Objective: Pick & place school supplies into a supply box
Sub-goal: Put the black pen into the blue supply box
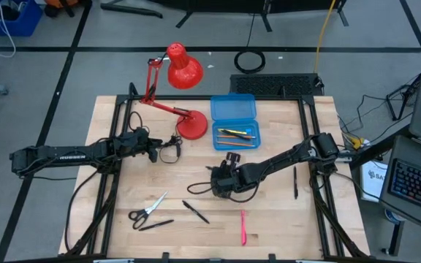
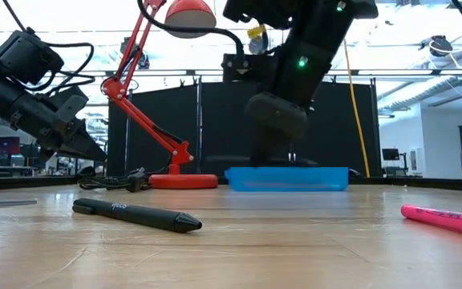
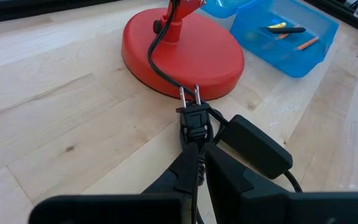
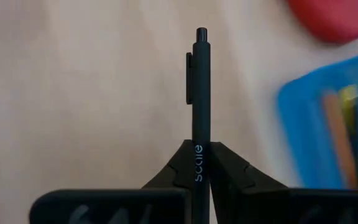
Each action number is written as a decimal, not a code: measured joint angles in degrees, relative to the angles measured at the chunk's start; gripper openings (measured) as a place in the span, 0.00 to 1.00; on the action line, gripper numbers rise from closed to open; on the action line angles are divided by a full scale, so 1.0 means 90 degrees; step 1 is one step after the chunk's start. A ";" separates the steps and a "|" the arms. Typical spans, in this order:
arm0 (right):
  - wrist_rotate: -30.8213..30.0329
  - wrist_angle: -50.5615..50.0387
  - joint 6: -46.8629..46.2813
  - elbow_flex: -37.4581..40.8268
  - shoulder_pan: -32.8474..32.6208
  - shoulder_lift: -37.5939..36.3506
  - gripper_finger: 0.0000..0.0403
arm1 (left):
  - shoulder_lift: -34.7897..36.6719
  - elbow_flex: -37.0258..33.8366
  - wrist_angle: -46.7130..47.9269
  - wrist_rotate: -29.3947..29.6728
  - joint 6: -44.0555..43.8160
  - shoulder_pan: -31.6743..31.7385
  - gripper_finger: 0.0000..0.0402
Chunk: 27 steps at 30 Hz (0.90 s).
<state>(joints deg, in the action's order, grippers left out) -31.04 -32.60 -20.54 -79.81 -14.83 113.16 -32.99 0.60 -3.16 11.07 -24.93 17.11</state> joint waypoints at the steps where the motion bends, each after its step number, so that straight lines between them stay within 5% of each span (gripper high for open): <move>1: -0.0211 -0.0051 0.0097 -0.0001 0.0024 -0.0035 0.03 | -0.0002 0.0000 0.0000 -0.0002 0.0000 0.0000 0.08; 7: -0.1139 -0.0072 0.0841 -0.0002 0.0271 -0.0290 0.03 | -0.0002 0.0002 0.0005 0.0000 -0.0016 0.0002 0.08; 12: -0.1217 -0.0075 0.1230 -0.0005 0.0699 -0.0470 0.03 | 0.0000 0.0002 0.0005 0.0000 -0.0029 0.0000 0.08; 21: -0.1002 -0.0124 0.1735 -0.0005 0.1532 -0.0485 0.03 | 0.0000 0.0002 0.0007 0.0000 -0.0031 0.0000 0.08; 27: 0.0077 -0.0126 0.2019 -0.0005 0.2051 -0.0485 0.03 | 0.0000 0.0002 0.0007 0.0000 -0.0029 0.0000 0.08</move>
<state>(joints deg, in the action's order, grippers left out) -30.35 -33.74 -2.37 -79.85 3.63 108.79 -32.99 0.62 -3.09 11.07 -25.19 17.10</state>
